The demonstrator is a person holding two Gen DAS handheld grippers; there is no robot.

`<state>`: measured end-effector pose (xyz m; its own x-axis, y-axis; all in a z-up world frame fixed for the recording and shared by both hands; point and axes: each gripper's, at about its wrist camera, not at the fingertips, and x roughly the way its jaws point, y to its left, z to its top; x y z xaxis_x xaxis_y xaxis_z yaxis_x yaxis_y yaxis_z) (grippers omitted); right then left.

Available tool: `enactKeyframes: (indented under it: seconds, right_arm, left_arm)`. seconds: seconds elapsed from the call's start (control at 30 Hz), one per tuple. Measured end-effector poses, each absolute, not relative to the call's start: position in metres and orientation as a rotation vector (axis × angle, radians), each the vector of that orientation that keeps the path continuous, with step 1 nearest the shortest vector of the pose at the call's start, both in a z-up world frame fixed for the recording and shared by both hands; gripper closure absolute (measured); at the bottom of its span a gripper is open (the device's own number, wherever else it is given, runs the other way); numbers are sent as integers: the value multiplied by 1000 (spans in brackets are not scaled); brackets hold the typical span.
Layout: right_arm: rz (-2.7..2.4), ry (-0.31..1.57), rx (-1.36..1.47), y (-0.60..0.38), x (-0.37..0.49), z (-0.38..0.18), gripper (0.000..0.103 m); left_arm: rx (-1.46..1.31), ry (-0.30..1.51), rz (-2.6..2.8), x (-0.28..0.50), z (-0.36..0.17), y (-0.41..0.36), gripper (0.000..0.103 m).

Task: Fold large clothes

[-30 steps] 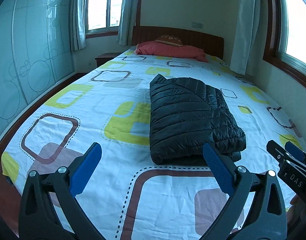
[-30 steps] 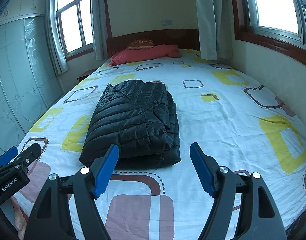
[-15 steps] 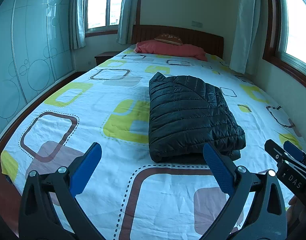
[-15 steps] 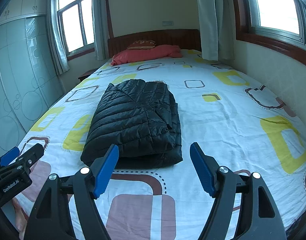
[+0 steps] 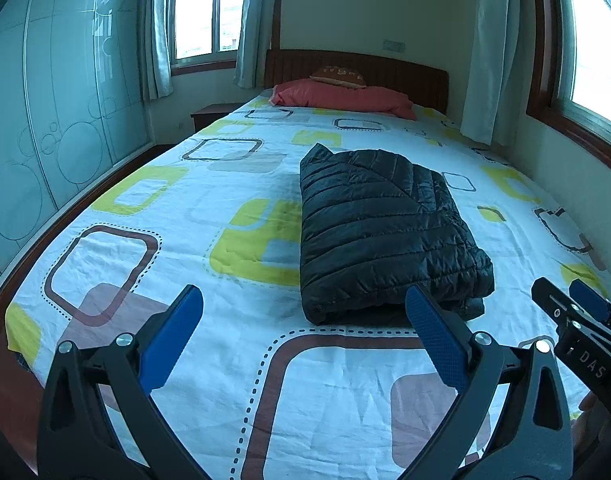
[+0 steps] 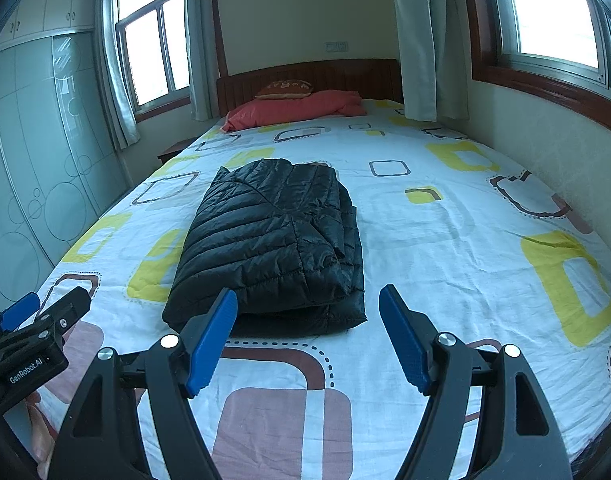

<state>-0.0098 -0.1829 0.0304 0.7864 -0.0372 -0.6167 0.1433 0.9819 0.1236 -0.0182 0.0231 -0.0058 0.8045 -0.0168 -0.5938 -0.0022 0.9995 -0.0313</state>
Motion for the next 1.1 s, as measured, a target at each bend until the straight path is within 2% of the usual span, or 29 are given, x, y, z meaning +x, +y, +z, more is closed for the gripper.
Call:
enactKeyframes:
  seconds: [0.87,1.1]
  right_arm:
    - [-87,677,168,-182,-7,22,30]
    - [-81,689,167,-182,-5,17,30]
  left_arm:
    - [-18,626,-39,-17,-8,18,2]
    - [-33,670,-9,-11,-17,20,2]
